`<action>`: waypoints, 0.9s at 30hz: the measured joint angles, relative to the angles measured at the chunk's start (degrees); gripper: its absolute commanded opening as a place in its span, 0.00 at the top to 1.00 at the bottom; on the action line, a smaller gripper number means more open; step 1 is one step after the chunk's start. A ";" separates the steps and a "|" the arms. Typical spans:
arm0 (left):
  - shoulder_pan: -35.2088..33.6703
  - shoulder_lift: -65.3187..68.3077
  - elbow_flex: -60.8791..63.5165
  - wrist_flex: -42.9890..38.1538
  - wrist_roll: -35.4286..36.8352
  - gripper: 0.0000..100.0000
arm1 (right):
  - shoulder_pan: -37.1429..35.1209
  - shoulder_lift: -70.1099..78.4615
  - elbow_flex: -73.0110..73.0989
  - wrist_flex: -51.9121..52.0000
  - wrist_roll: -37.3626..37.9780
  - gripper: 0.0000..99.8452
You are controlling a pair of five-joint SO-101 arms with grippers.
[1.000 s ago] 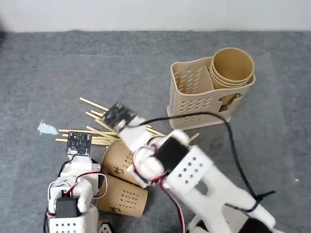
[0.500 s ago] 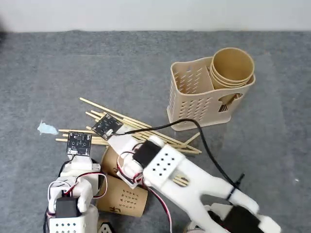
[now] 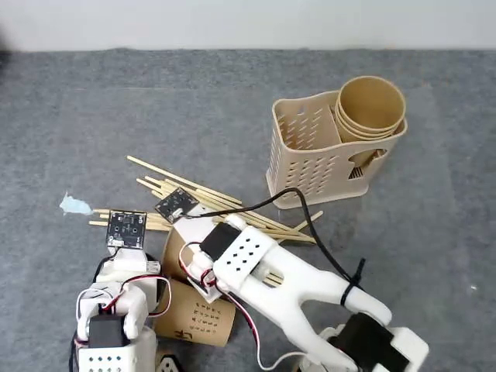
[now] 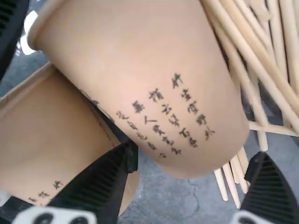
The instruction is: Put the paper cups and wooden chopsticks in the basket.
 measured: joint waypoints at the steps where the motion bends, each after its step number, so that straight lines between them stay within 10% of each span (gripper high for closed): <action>1: 0.00 0.00 0.00 0.00 0.00 0.99 | 0.18 0.00 0.00 0.00 0.00 0.63; 27: 0.00 0.00 0.00 0.00 0.00 0.99 | 5.19 0.00 -6.77 0.00 15.47 0.63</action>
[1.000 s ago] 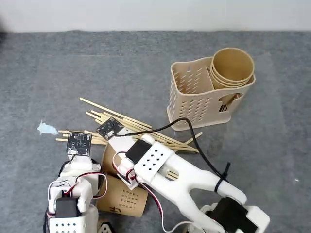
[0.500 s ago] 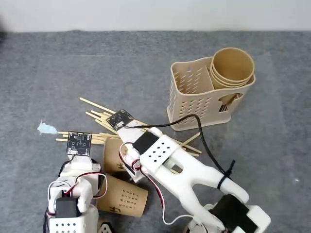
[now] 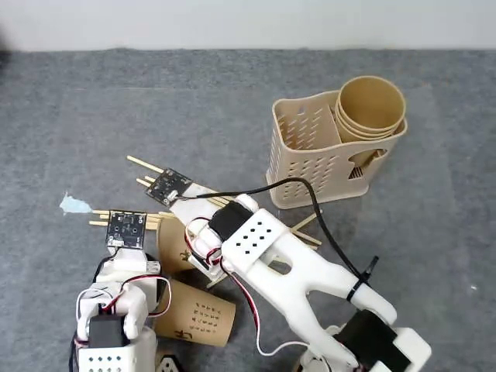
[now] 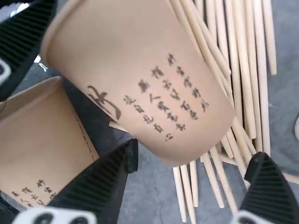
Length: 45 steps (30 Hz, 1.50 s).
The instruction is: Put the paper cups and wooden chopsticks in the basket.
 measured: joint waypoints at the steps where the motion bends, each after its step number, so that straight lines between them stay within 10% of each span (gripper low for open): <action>1: 0.00 0.00 0.00 0.00 0.00 0.99 | 0.00 0.00 0.00 0.00 0.26 0.63; 30: -0.70 0.00 0.00 0.00 -0.09 0.99 | 0.00 -6.07 0.00 6.42 -2.99 0.63; 45: -38.33 0.00 -5.80 0.00 0.00 0.99 | -3.16 -1.67 -7.91 6.24 -0.79 0.63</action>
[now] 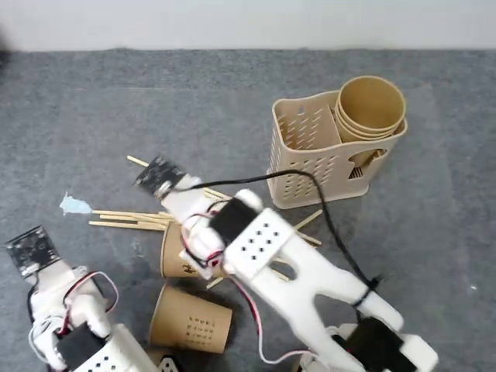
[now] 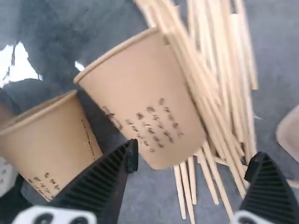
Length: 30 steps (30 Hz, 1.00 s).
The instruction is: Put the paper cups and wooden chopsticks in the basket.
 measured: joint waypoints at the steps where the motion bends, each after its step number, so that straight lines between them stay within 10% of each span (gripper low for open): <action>1: -0.62 0.00 0.00 0.00 -0.09 0.99 | -0.70 1.41 -0.62 0.00 0.35 0.63; 22: -1.23 0.00 3.25 0.00 -0.09 0.99 | -5.54 27.78 -18.29 8.62 1.23 0.52; 30: -1.23 0.00 3.25 0.00 -0.09 0.99 | -5.36 32.26 -18.29 6.51 1.23 0.74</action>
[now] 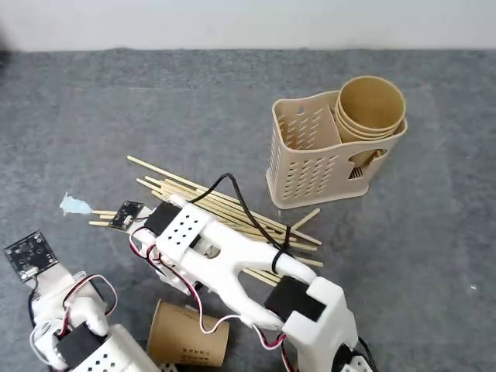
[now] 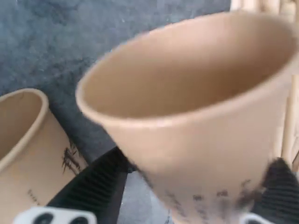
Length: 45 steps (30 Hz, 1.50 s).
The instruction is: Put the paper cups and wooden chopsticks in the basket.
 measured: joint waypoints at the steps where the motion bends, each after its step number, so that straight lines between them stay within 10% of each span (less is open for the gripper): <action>1: 0.00 0.00 0.00 0.00 0.00 0.99 | 0.18 0.09 0.00 -0.53 0.00 0.75; 28: 0.00 0.00 0.79 0.00 0.00 0.99 | 18.29 -31.21 -12.75 13.80 0.09 0.74; 45: 0.00 0.00 1.05 0.00 0.00 0.99 | 52.92 -43.08 -8.53 -14.24 -0.18 0.74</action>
